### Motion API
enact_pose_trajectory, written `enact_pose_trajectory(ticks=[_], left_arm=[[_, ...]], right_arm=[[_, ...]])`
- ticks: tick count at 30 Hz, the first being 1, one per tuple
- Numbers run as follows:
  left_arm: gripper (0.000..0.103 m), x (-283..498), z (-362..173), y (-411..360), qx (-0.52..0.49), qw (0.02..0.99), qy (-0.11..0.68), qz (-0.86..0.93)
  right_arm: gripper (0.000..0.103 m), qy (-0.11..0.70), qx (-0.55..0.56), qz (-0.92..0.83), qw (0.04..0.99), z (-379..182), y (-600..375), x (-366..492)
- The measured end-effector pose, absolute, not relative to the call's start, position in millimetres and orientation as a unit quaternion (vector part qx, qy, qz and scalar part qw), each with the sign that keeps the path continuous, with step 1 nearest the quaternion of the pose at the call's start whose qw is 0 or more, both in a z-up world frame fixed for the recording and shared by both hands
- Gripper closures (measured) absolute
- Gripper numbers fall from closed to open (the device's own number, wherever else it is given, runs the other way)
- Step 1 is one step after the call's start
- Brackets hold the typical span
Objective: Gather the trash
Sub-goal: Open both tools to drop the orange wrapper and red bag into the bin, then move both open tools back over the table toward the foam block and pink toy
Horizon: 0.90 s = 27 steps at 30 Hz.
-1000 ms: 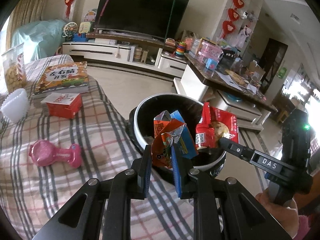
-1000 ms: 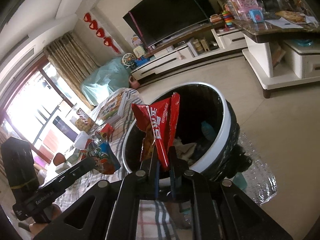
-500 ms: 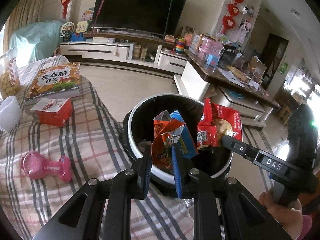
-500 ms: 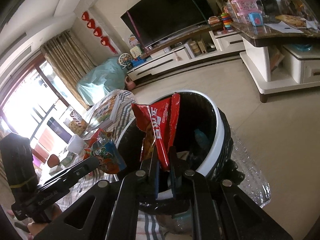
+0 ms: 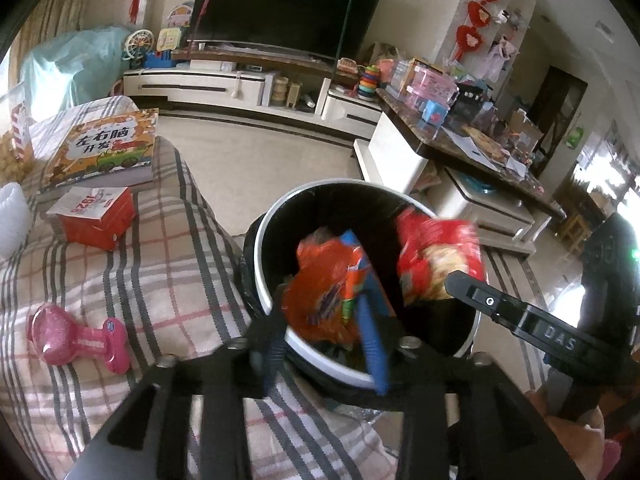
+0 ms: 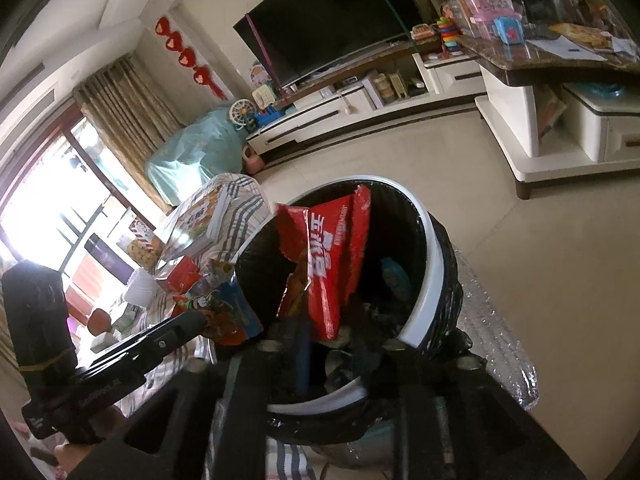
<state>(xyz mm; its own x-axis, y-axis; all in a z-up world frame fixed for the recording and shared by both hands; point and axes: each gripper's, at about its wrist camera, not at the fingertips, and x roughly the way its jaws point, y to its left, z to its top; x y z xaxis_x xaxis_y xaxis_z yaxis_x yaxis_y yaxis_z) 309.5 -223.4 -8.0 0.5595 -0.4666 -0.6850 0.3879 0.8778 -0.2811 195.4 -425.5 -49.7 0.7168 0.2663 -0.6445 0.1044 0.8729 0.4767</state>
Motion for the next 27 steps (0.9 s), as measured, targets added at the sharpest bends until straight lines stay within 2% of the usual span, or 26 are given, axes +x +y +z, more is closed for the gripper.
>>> enact_pose_trajectory(ticks=[1, 3, 7, 14, 18, 27], left_arm=[[0.058, 307.6, -6.3, -223.2, -0.049, 0.883, 0.399, -0.242], [0.052, 304.5, -5.2, -222.1, -0.046, 0.885, 0.396, -0.241], [0.051, 296.9, -9.3, -214.8, -0.047, 0.885, 0.396, -0.238], [0.048, 280.6, -14.8, -189.8, -0.065, 0.885, 0.401, -0.229], [0.048, 267.7, -18.2, -171.5, -0.078, 0.885, 0.404, -0.218], [0.046, 233.9, -26.4, -121.2, -0.110, 0.887, 0.411, -0.179]], right_arm=[[0.056, 0.371, 0.249, 0.045, 0.893, -48.6, -426.0, 195.2], [0.050, 0.365, 0.247, 0.044, 0.896, -45.5, -426.4, 193.0], [0.042, 0.361, 0.248, 0.045, 0.898, -42.7, -425.1, 188.7], [0.037, 0.353, 0.245, 0.052, 0.902, -36.5, -415.2, 179.9], [0.028, 0.344, 0.239, 0.063, 0.906, -30.6, -402.6, 173.0], [0.021, 0.349, 0.219, 0.101, 0.905, -31.3, -362.4, 169.0]])
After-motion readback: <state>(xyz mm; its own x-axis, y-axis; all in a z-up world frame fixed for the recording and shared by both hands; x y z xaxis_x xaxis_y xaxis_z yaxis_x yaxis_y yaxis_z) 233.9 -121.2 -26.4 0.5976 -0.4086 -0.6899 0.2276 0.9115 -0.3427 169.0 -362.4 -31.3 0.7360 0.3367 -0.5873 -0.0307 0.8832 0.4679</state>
